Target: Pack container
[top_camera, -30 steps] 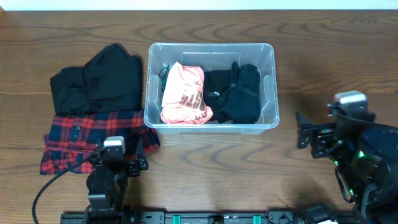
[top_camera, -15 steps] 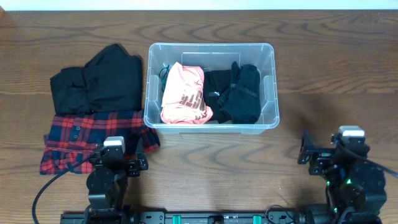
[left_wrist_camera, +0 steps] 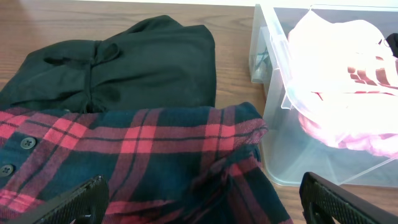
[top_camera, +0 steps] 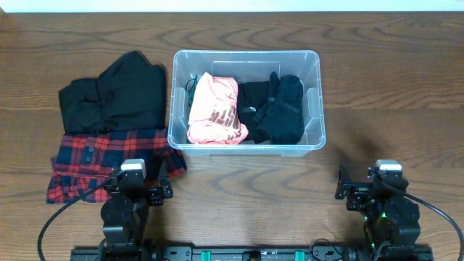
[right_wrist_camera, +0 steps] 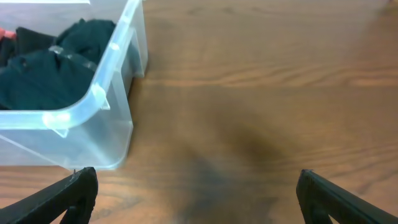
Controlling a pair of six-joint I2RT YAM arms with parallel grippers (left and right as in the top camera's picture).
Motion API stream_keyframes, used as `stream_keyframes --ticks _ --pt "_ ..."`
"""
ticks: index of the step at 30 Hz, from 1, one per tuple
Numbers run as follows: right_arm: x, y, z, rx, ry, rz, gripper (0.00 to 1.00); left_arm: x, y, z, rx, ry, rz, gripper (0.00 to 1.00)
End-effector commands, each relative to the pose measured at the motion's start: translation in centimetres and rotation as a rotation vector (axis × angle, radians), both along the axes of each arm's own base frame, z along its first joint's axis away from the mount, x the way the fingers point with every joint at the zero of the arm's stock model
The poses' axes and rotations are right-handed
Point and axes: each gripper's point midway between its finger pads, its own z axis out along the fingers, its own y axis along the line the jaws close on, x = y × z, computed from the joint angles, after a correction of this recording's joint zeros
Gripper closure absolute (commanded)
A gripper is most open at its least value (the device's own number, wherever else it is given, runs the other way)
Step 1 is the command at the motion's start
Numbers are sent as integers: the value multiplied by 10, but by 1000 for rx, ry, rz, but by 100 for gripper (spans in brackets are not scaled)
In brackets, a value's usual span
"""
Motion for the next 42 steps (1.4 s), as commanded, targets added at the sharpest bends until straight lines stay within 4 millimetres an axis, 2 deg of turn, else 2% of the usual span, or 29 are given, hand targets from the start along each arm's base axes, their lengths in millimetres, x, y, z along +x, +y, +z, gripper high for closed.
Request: stream_keyframes --ticks 1,18,42 --pt "0 -1 -8 23 -7 -16 1 0 -1 -7 8 10 -12 2" --pt "-3 -1 -53 40 85 -29 1 0 -1 -7 8 10 -12 2" --pt "-3 -1 -54 40 88 -29 1 0 -1 -7 8 10 -12 2"
